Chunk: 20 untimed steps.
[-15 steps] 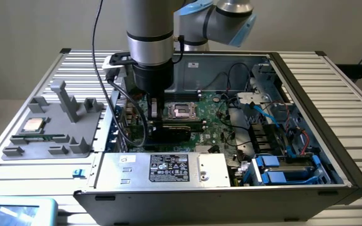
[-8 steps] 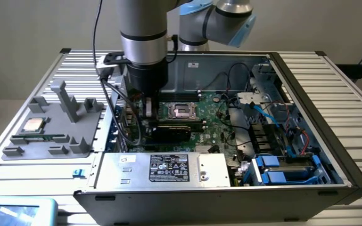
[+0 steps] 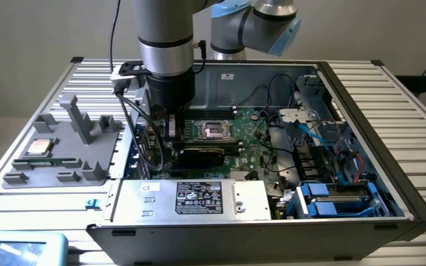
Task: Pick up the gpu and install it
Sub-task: 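Press down on the gpu until it lock into place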
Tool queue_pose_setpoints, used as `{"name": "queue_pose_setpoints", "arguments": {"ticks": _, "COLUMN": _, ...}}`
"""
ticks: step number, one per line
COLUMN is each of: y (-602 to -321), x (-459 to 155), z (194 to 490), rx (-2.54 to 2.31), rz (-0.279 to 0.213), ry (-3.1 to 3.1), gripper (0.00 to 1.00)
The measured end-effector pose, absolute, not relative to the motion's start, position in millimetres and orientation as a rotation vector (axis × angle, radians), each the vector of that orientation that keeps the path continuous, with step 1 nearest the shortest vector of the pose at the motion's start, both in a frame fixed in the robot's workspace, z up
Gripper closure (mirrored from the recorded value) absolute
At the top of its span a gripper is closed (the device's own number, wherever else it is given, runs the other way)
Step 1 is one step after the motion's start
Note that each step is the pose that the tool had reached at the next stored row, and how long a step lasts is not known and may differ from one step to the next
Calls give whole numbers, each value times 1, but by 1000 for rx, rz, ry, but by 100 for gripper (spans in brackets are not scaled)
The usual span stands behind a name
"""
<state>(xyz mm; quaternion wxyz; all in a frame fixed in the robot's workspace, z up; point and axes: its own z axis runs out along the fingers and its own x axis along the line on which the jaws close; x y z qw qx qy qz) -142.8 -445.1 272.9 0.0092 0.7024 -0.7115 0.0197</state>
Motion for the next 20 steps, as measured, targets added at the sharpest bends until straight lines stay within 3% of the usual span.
{"name": "queue_pose_setpoints", "arguments": {"ticks": 20, "y": -445, "x": -147, "z": 264, "rx": 2203, "rz": 84, "ry": -2232, "gripper": 91}}
